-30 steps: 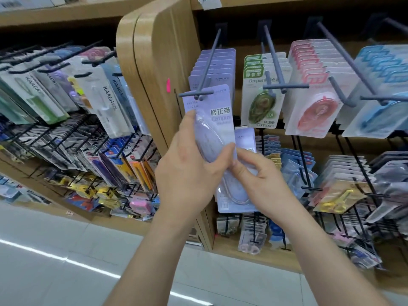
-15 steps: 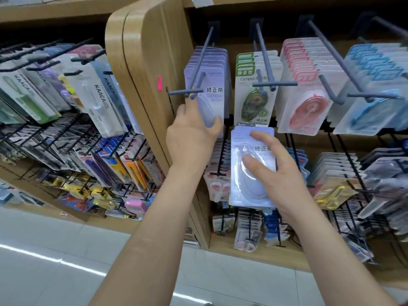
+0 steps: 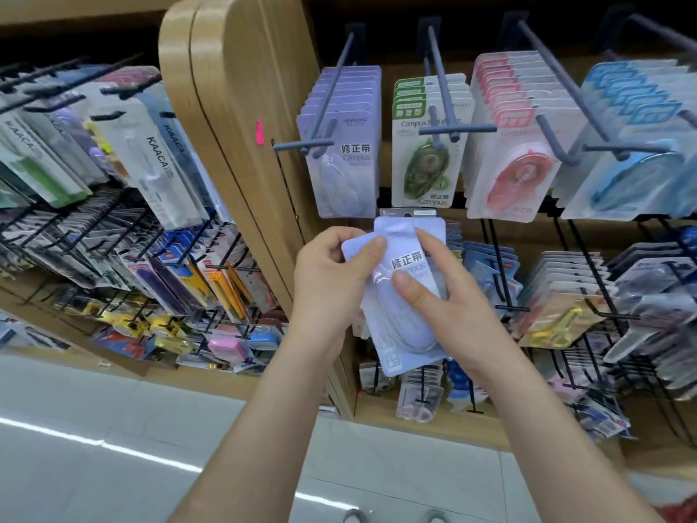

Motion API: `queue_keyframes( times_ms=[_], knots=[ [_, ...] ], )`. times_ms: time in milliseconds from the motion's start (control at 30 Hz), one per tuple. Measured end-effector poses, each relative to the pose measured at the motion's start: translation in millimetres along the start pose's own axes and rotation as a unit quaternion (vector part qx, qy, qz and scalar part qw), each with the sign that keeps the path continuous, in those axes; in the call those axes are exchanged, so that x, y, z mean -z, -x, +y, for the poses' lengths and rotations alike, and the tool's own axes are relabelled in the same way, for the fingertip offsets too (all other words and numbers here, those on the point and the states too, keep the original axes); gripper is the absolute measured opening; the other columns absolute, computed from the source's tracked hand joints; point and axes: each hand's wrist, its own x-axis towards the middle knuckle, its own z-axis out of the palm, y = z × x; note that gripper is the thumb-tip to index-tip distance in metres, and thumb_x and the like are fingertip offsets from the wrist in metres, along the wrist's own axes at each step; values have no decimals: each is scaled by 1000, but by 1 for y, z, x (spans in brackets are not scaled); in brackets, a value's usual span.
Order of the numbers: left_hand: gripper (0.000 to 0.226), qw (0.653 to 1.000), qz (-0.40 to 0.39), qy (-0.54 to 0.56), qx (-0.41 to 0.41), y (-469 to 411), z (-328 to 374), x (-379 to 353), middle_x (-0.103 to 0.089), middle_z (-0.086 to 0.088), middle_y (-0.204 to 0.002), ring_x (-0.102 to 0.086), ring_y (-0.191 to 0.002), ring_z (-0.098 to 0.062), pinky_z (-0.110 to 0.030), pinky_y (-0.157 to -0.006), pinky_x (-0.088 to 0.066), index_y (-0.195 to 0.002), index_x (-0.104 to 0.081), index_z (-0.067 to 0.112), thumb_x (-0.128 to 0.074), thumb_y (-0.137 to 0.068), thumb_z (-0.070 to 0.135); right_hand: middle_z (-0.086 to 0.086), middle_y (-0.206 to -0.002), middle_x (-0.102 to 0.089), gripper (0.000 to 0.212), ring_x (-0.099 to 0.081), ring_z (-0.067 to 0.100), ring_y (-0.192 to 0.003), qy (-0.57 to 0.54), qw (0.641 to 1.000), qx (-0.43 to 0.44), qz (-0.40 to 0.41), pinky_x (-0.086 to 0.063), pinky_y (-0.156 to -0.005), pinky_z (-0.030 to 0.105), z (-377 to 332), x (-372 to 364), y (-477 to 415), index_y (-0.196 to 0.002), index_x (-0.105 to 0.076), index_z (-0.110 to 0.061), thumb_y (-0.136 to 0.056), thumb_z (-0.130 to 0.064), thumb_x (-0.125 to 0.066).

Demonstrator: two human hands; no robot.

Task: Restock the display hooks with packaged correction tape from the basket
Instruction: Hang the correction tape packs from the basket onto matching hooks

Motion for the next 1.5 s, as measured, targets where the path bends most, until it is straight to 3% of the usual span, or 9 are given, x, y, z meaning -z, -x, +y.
queue_keyframes(
  times_ms=[100, 267, 400, 633, 1067, 1133, 1267, 1333, 1500],
  knots=[
    [6, 1000, 12, 19, 7, -1, -2, 0, -71, -9, -83, -64, -74, -21, -42, -70, -54, -87, -70, 14, -68, -92, 17, -44, -114, -52, 36, -46, -29, -107, 3, 1000, -23, 9, -38, -85, -1, -1, 1, 0, -114, -48, -55, -78, -54, -52],
    [13, 985, 93, 139, -43, 0, 7, -1, -70, -4, -78, -64, -73, -18, -34, -67, -54, -83, -70, 12, -64, -94, 9, -12, -117, -70, 38, -66, 6, -108, -2, 998, 8, -69, -51, -87, 18, -4, 5, 2, -123, -62, -30, -86, -32, -71],
    [15, 970, 122, 138, -160, -2, 26, 2, -65, 7, -64, -58, -61, -8, -24, -56, -49, -78, -67, 11, -65, -92, 4, -9, -115, -72, 37, -68, 9, -106, -37, 994, 16, -103, -51, -86, 20, -10, -2, -1, -124, -61, -27, -88, -26, -69],
    [19, 961, 141, 115, -207, -18, 39, 12, -61, 8, -62, -54, -62, -11, -26, -58, -46, -75, -67, 17, -69, -91, 7, -12, -113, -72, 41, -68, 8, -106, -59, 992, 23, -107, -52, -85, 19, -19, -15, -13, -122, -60, -28, -84, -22, -72],
    [13, 977, 52, 180, -103, -27, 47, 17, -69, -3, -81, -63, -79, -20, -35, -72, -52, -82, -70, 13, -65, -94, 17, -5, -111, -74, 33, -69, 14, -105, -44, 997, 23, -66, -56, -90, 29, -16, -23, -9, -115, -66, -27, -82, -32, -67],
    [9, 980, 83, 121, -134, -22, 44, 18, -71, 2, -87, -66, -80, -13, -27, -71, -53, -97, -67, 14, -67, -94, 23, -6, -109, -75, 33, -69, 12, -103, -34, 998, 33, -51, -55, -89, 28, -17, -26, -9, -115, -67, -27, -82, -33, -68],
    [51, 944, 162, -172, -231, 6, 22, 26, -55, 3, -104, -54, -85, -9, -17, -76, -46, -125, -51, 27, -73, -82, 42, -9, -103, -74, 28, -68, 6, -99, 1, 998, 55, -12, -53, -82, 21, -16, -33, -9, -115, -68, -31, -87, -34, -70],
    [64, 932, 129, -267, -211, 15, 19, 25, -53, 9, -97, -53, -83, -9, -25, -78, -47, -134, -47, 28, -67, -79, 53, -1, -105, -71, 23, -64, 9, -102, 74, 995, 72, 14, -52, -87, 28, -11, -34, -11, -111, -68, -41, -88, -40, -71],
    [64, 925, 100, -324, -170, 3, 33, 22, -62, 7, -74, -63, -79, -17, -38, -74, -50, -136, -45, 30, -66, -81, 55, 3, -103, -64, 21, -52, -2, -96, 162, 983, 75, 36, -37, -74, 6, -12, -35, -10, -104, -63, -49, -90, -33, -65]
  ],
)
